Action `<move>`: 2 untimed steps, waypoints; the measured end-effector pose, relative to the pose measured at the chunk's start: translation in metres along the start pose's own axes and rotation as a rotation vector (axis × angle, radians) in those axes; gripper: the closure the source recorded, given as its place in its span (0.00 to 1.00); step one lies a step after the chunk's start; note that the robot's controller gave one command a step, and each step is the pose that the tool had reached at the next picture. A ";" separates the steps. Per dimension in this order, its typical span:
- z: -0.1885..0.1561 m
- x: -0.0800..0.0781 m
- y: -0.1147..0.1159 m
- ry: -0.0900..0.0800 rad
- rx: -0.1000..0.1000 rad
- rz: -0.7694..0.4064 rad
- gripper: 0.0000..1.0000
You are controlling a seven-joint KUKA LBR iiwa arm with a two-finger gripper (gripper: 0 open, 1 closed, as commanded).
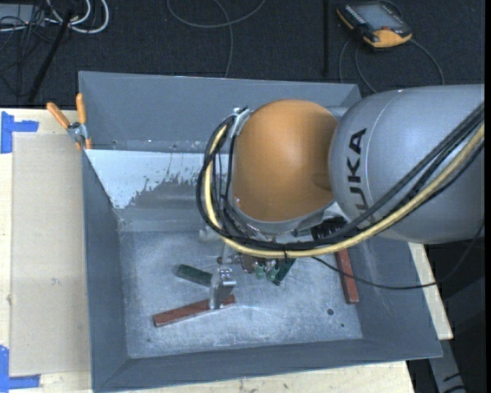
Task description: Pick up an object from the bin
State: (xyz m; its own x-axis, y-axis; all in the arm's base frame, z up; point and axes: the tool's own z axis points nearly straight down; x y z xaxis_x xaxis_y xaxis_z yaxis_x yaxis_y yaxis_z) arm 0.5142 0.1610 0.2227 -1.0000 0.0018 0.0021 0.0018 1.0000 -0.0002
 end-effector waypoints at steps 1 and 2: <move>0.045 0.004 -0.002 -0.002 0.000 -0.126 0.00; 0.126 0.006 -0.014 -0.005 0.000 -0.263 0.00</move>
Offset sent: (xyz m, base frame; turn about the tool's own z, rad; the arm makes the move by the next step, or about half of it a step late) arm -0.0078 -0.0206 -0.1527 -0.2964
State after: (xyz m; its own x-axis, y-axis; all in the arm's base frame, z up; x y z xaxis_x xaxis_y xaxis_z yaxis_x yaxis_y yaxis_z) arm 0.5084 0.1467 0.0972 -0.9660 -0.2586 -0.0025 -0.2586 0.9660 -0.0001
